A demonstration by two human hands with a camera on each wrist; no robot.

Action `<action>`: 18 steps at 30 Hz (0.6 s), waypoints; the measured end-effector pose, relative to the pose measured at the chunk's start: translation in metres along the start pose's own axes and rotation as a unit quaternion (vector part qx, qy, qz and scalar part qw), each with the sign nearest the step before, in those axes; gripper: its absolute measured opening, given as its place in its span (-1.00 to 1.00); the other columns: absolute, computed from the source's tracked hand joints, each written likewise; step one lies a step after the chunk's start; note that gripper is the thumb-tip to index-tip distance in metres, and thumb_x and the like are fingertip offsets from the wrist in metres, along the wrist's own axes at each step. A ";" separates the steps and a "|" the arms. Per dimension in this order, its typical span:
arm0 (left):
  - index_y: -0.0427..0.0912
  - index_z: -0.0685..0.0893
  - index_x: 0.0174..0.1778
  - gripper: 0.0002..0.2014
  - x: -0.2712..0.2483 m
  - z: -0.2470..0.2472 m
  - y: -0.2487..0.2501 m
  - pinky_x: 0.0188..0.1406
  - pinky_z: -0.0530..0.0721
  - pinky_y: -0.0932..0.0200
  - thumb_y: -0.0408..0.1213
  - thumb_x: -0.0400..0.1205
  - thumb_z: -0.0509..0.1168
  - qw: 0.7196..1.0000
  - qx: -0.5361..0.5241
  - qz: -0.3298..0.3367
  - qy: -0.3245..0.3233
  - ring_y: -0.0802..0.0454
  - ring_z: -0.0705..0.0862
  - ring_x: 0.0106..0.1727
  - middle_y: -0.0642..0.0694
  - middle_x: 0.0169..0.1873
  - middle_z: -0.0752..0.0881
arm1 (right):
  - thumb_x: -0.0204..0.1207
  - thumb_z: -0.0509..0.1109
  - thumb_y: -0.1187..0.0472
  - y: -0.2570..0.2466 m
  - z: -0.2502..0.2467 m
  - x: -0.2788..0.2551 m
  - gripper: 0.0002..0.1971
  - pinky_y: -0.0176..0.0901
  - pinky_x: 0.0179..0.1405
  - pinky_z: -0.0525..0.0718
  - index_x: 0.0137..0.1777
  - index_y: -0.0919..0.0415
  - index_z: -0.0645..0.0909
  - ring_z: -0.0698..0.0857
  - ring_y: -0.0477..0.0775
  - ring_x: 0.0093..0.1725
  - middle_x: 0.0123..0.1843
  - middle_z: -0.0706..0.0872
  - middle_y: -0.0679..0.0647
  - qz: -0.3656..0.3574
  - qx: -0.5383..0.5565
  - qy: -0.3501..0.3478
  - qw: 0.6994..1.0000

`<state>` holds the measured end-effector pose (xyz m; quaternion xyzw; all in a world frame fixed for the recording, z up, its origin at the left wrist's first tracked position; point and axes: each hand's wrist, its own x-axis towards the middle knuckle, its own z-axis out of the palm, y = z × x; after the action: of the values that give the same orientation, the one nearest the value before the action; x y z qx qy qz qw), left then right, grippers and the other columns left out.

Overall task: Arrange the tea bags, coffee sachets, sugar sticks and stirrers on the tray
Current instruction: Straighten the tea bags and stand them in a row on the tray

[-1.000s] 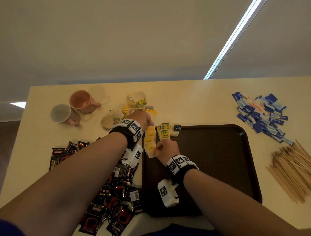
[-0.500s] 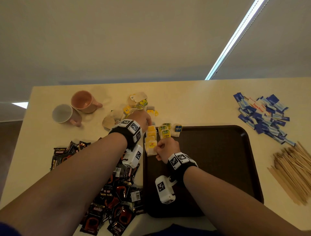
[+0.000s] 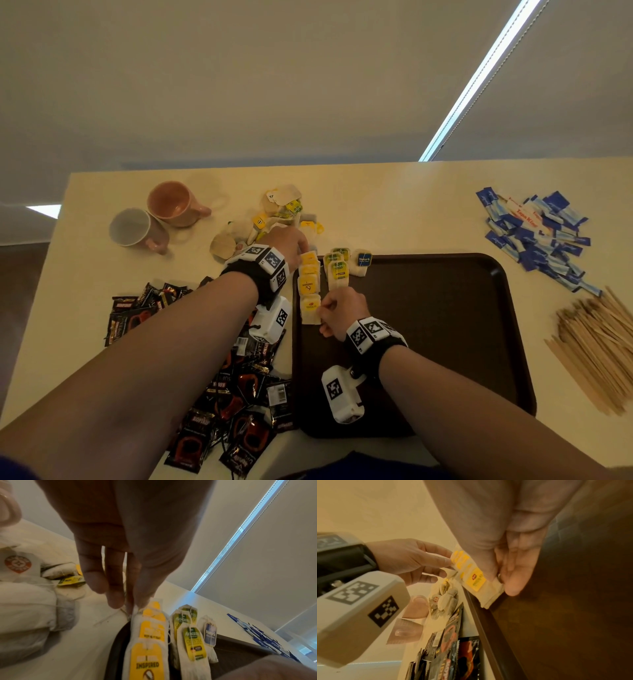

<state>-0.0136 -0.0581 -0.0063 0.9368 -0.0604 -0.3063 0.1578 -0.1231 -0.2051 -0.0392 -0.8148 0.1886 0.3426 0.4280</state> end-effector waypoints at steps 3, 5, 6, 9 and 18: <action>-0.02 0.77 0.02 -0.92 0.000 0.000 -0.002 -0.01 0.71 0.06 -0.25 0.64 0.43 1.000 -0.003 -0.001 -0.001 -0.07 0.73 0.04 -0.09 0.04 0.76 | 0.61 0.43 0.31 -0.002 0.001 0.001 -0.90 -0.21 -0.44 0.80 -0.15 0.20 0.68 0.82 0.08 -0.37 -0.14 0.81 0.24 0.007 0.003 0.003 1.000; 0.02 0.75 0.00 -0.93 0.000 -0.001 -0.003 0.03 0.73 0.02 -0.23 0.63 0.43 1.000 -0.005 -0.003 0.001 -0.06 0.73 0.05 -0.08 0.06 0.74 | 0.61 0.42 0.31 -0.001 -0.001 0.003 -0.90 -0.16 -0.40 0.82 -0.15 0.20 0.69 0.83 0.10 -0.36 -0.16 0.80 0.22 -0.012 0.011 0.013 1.000; 0.02 0.73 -0.01 -0.92 -0.001 -0.001 -0.003 0.03 0.74 0.01 -0.23 0.62 0.44 1.000 -0.005 -0.003 0.003 -0.06 0.72 0.04 -0.08 0.07 0.74 | 0.61 0.42 0.31 0.000 -0.002 0.003 -0.92 -0.13 -0.37 0.83 -0.12 0.21 0.70 0.83 0.10 -0.36 -0.18 0.80 0.20 -0.021 0.014 0.017 1.000; 0.06 0.68 -0.04 -0.88 -0.002 -0.001 -0.003 0.02 0.73 0.02 -0.25 0.60 0.45 1.000 -0.004 -0.001 0.001 -0.04 0.72 0.04 -0.07 0.08 0.72 | 0.61 0.43 0.29 0.002 -0.005 0.003 -0.96 -0.16 -0.33 0.83 -0.05 0.21 0.70 0.84 0.07 -0.34 -0.21 0.81 0.17 -0.033 0.003 0.018 0.999; 0.01 0.70 0.07 -0.82 -0.004 -0.001 -0.005 0.12 0.73 -0.04 -0.27 0.59 0.46 1.000 -0.026 -0.008 0.002 -0.05 0.71 0.10 -0.07 0.12 0.72 | 0.51 0.55 0.19 0.003 0.004 0.009 -0.85 -0.07 -0.31 0.85 -0.01 0.16 0.65 0.83 0.04 -0.34 -0.12 0.80 0.17 -0.013 -0.051 0.000 0.999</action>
<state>-0.0159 -0.0527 -0.0052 0.9335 -0.0448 -0.3070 0.1799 -0.1208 -0.2036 -0.0492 -0.8382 0.1601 0.3460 0.3900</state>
